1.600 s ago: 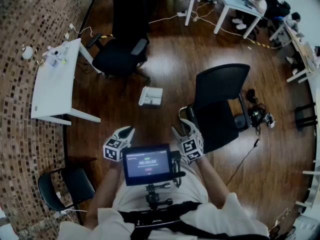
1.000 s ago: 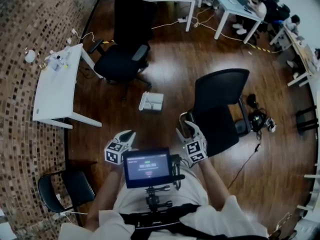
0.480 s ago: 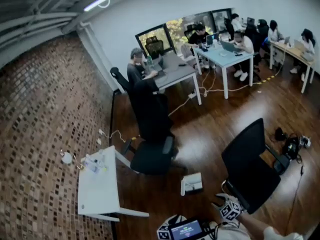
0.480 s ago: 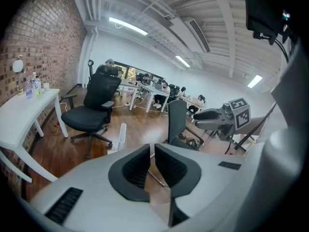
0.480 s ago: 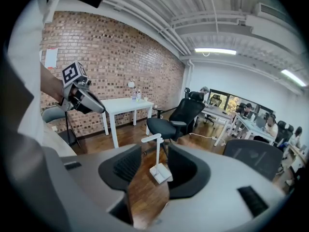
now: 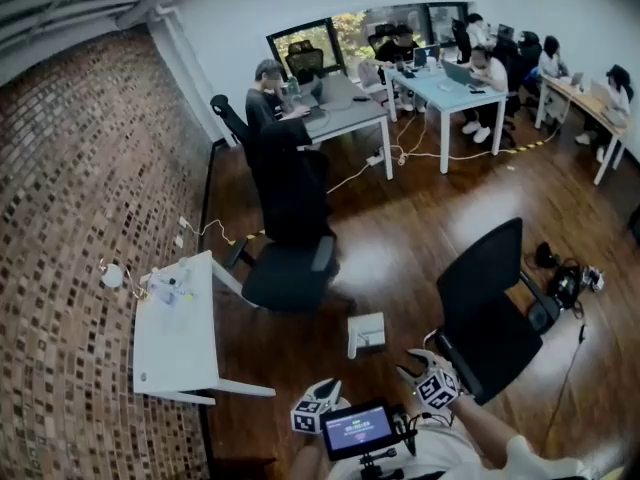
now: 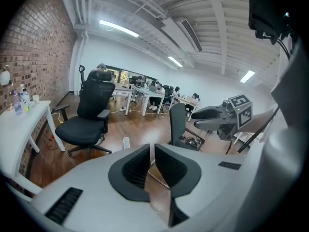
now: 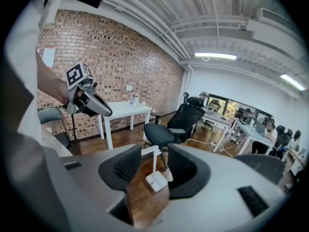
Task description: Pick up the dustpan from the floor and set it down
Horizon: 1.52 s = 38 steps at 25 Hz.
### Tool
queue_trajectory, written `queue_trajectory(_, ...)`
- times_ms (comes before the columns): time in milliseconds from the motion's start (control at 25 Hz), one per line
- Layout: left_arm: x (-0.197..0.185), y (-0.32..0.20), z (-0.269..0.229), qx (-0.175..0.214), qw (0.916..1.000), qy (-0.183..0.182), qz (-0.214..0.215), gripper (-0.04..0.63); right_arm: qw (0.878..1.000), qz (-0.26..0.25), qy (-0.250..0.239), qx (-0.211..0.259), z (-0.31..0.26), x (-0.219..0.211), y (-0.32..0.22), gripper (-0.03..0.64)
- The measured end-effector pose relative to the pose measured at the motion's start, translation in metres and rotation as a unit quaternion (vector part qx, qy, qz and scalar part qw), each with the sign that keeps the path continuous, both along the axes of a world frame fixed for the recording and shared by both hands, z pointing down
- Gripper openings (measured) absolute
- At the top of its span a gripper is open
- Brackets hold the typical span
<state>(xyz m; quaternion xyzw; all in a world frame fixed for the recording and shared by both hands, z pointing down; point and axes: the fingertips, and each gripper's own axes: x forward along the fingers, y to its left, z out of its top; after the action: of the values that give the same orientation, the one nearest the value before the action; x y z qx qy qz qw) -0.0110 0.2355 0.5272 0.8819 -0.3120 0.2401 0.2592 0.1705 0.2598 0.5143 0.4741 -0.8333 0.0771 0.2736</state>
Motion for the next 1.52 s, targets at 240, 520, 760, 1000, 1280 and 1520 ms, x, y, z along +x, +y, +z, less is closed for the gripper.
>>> queue_trajectory(240,-0.015,-0.033,0.0,-0.013,0.9997,-0.011,0.016,0.023,1.0,0.006,0.006,-0.019,0.006,-0.022,-0.027,0.183)
queue_trajectory(520,-0.03,-0.064,0.008,-0.042,0.9984,-0.007,0.037,0.023,0.998,0.028,0.044,-0.037,0.019,-0.032,-0.055,0.183)
queue_trajectory(760,-0.04,-0.094,0.011,-0.054,0.9966,-0.009,0.062,0.023,0.996,0.044,0.051,-0.061,0.035,-0.047,-0.074,0.183)
queue_trajectory(1000,-0.04,-0.126,0.015,-0.05,0.9936,-0.005,0.101,0.023,0.995,0.062,0.056,-0.057,0.034,-0.059,-0.108,0.183)
queue_trajectory(1280,-0.043,-0.154,0.013,-0.048,0.9882,0.003,0.145,0.023,0.992,0.088,0.074,-0.054,0.031,-0.069,-0.132,0.183)
queue_trajectory(1520,-0.053,-0.179,0.012,-0.029,0.9857,0.006,0.166,0.023,0.989,0.107,0.085,-0.051,0.036,-0.077,-0.145,0.183)
